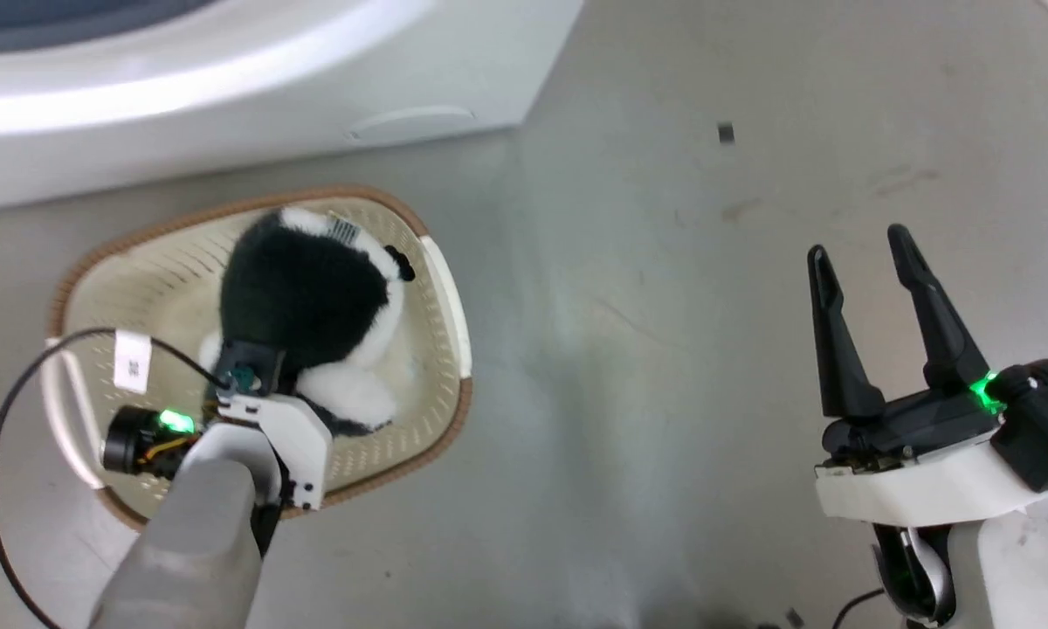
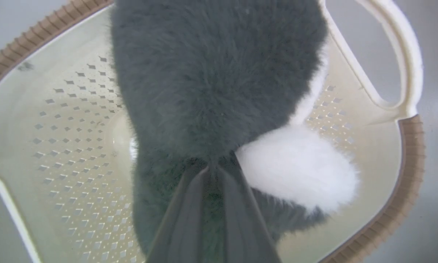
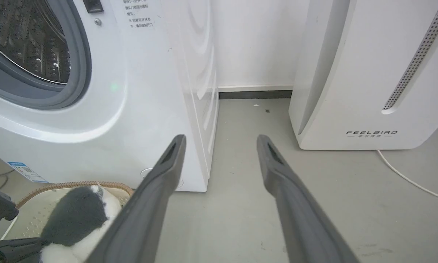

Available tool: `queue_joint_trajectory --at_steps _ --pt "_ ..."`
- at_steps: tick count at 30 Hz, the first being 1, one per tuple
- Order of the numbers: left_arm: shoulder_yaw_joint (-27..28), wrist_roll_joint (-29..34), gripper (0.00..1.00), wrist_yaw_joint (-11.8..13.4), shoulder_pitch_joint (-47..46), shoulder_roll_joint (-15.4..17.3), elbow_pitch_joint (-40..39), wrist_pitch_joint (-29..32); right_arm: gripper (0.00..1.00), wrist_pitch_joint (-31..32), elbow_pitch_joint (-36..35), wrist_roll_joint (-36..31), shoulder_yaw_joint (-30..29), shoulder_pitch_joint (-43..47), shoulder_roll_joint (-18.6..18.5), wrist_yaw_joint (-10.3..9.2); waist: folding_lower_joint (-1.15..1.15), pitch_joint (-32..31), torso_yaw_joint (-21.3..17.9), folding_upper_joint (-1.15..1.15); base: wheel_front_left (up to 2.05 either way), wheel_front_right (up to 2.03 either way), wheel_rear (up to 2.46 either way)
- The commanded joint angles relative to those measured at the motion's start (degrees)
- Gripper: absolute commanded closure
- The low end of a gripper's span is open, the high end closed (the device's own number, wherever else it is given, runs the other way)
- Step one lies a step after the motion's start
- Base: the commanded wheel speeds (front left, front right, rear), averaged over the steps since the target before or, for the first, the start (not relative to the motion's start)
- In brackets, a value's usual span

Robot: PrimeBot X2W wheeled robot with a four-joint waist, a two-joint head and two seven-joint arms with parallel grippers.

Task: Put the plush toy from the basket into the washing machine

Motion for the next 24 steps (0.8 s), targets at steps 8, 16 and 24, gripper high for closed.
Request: queue_joint_trajectory --at_steps 8,16,24 --pt "1.7 -0.7 1.0 0.9 8.5 -0.2 -11.4 -0.6 0.0 -0.2 1.2 -1.7 -0.2 3.0 0.2 -0.05 0.0 -9.2 3.7 0.0 0.0 0.0 0.0" --pt "3.4 0.1 1.0 1.7 17.7 -1.7 -23.6 -0.6 0.0 -0.2 2.1 -2.9 -1.3 6.7 0.2 -0.05 0.0 -16.2 6.7 0.0 0.0 0.0 0.0" --pt "6.1 1.5 1.0 2.1 24.7 -3.0 -36.4 -0.6 0.0 -0.2 2.2 -3.3 -1.5 9.0 0.2 -0.05 0.0 -20.6 8.5 0.0 0.0 0.0 0.0"
